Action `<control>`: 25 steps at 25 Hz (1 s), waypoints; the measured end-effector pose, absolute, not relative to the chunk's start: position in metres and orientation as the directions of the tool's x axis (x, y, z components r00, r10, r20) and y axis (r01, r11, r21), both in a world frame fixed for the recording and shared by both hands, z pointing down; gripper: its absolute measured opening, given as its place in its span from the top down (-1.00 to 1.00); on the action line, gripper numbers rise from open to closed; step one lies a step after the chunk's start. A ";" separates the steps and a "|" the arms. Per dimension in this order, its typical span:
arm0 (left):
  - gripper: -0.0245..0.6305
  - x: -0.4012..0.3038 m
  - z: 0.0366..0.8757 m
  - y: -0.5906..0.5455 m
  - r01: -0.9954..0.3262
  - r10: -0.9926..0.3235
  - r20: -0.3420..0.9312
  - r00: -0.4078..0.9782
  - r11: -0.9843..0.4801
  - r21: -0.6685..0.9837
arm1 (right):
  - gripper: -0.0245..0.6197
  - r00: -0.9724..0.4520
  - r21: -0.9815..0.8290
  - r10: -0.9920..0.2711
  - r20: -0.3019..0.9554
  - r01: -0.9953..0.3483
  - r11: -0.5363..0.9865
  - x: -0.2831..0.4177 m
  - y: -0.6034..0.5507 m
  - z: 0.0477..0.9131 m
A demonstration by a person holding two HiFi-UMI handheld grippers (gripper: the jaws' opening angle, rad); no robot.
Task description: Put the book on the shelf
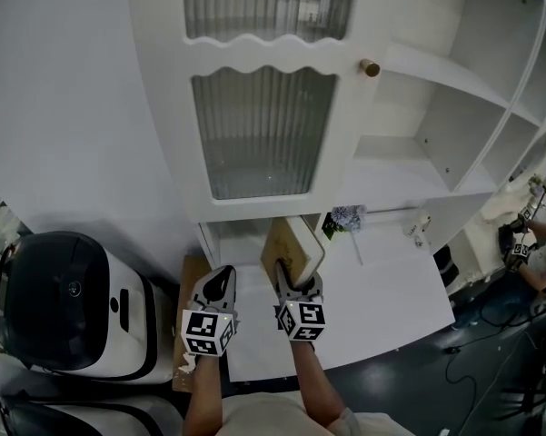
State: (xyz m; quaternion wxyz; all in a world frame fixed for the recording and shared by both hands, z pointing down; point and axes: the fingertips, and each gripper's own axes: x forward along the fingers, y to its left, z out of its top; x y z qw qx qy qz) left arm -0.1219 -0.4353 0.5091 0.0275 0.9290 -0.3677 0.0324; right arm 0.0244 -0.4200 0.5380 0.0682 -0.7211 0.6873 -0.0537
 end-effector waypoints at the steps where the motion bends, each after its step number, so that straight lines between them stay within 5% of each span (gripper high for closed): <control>1: 0.87 -0.124 0.509 -0.436 -0.689 -0.685 0.081 0.724 -0.725 0.030 | 0.18 0.060 -0.174 -0.998 -0.015 -0.983 -0.056 0.025 -0.422 0.539; 25: 0.87 -0.149 0.512 -0.442 -0.717 -0.711 0.118 0.693 -0.697 0.012 | 0.17 0.180 -0.105 -0.980 0.082 -0.976 -0.188 0.046 -0.547 0.546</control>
